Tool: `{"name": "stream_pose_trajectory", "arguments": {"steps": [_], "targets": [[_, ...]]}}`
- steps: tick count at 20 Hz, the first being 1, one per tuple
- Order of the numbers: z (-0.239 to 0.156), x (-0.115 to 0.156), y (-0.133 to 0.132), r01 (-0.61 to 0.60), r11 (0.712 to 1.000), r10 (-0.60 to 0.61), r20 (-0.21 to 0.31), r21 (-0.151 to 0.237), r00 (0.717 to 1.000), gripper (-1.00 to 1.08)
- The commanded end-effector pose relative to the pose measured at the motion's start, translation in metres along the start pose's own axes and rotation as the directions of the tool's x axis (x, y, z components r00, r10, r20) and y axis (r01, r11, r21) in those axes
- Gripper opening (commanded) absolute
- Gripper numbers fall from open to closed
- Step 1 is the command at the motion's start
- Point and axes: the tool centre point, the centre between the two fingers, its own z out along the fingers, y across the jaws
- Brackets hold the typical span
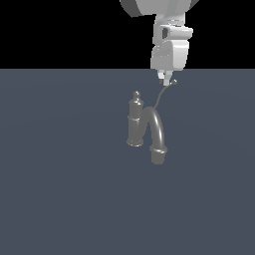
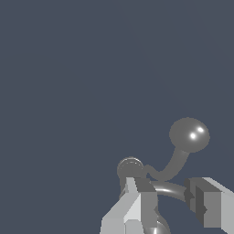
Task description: Turn on the faucet by rotating a designated handle.
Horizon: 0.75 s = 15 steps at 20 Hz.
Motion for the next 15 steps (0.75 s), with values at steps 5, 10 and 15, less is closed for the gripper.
{"name": "stream_pose_trajectory", "arguments": {"steps": [5,10,15], "targets": [[0.002,0.013,-0.016,-0.018,1.0,0.018,-0.006,0.002,1.0,-1.0],[0.002,0.017,-0.028,-0.024,1.0,0.024,-0.007,0.002,1.0,-1.0],[0.002,0.02,-0.037,-0.028,1.0,0.028,-0.008,0.002,1.0,-1.0]]}}
